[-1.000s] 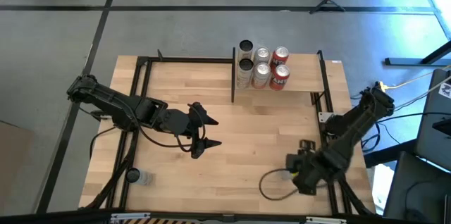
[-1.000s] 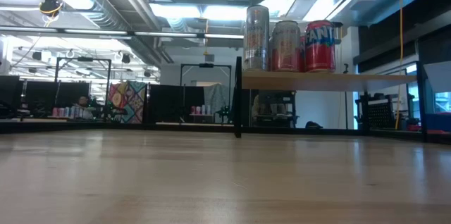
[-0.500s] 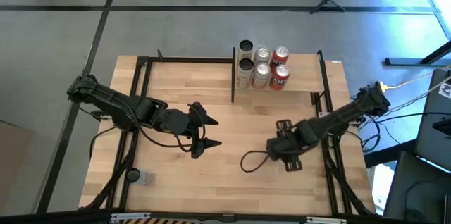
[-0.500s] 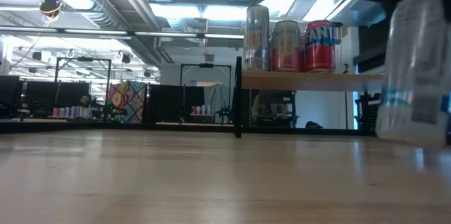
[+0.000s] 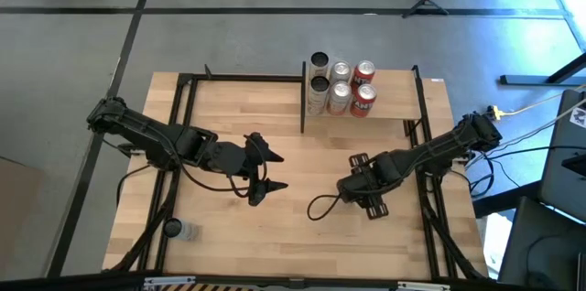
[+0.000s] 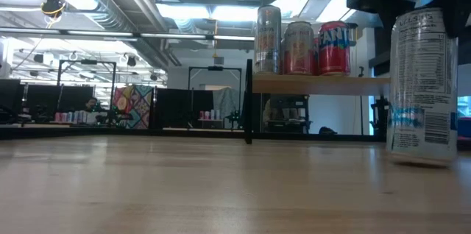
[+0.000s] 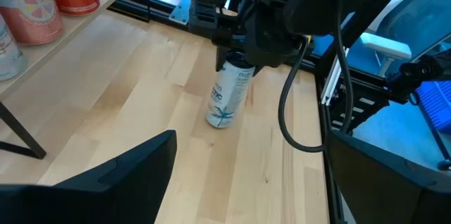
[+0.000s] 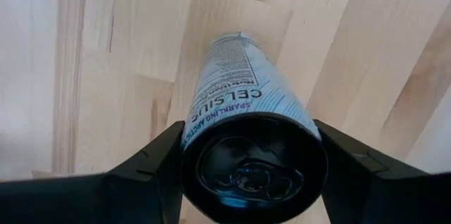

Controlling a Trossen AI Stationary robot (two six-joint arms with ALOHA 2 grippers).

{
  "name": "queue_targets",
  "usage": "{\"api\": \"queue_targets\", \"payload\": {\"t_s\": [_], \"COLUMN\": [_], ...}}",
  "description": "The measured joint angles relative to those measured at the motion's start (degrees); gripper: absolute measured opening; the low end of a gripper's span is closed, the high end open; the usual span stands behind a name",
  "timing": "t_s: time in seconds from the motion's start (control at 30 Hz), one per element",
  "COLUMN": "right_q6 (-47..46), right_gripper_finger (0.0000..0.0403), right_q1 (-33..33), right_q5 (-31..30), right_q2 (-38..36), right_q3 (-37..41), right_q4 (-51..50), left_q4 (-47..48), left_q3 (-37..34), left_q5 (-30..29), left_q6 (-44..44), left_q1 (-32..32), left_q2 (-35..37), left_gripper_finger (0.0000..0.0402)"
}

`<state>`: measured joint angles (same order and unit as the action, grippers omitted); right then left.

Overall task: Place canned beverage on shelf
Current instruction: Put the right black soda can onto the shelf

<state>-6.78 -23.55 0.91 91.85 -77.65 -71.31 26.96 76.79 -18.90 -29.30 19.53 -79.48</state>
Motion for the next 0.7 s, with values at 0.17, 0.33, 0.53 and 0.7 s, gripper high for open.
{"api": "queue_targets", "payload": {"t_s": [0.17, 0.33, 0.53, 0.7], "right_q6": [-0.1, -0.3, -0.7, -0.9], "right_gripper_finger": [0.0234, 0.0262, 0.0288, 0.0298], "right_q1": [0.0, 0.0, 0.0, 0.0], "right_q5": [0.0, 0.1, 0.2, 0.2], "right_q2": [0.0, 0.2, 0.3, 0.3], "right_q3": [0.1, 0.1, -0.3, -3.0], "right_q4": [0.6, 1.5, 0.4, -1.9], "left_q4": [0.0, 0.0, 0.0, 0.0], "left_q3": [0.0, 0.0, 0.0, 0.0], "left_q5": [0.0, 0.0, 0.0, 0.0], "left_q6": [0.0, 0.0, 0.0, 0.0], "left_q1": [0.0, 0.0, 0.0, 0.0], "left_q2": [0.0, 0.0, 0.0, 0.0], "left_gripper_finger": [0.0350, 0.0351, 0.0351, 0.0351]}}
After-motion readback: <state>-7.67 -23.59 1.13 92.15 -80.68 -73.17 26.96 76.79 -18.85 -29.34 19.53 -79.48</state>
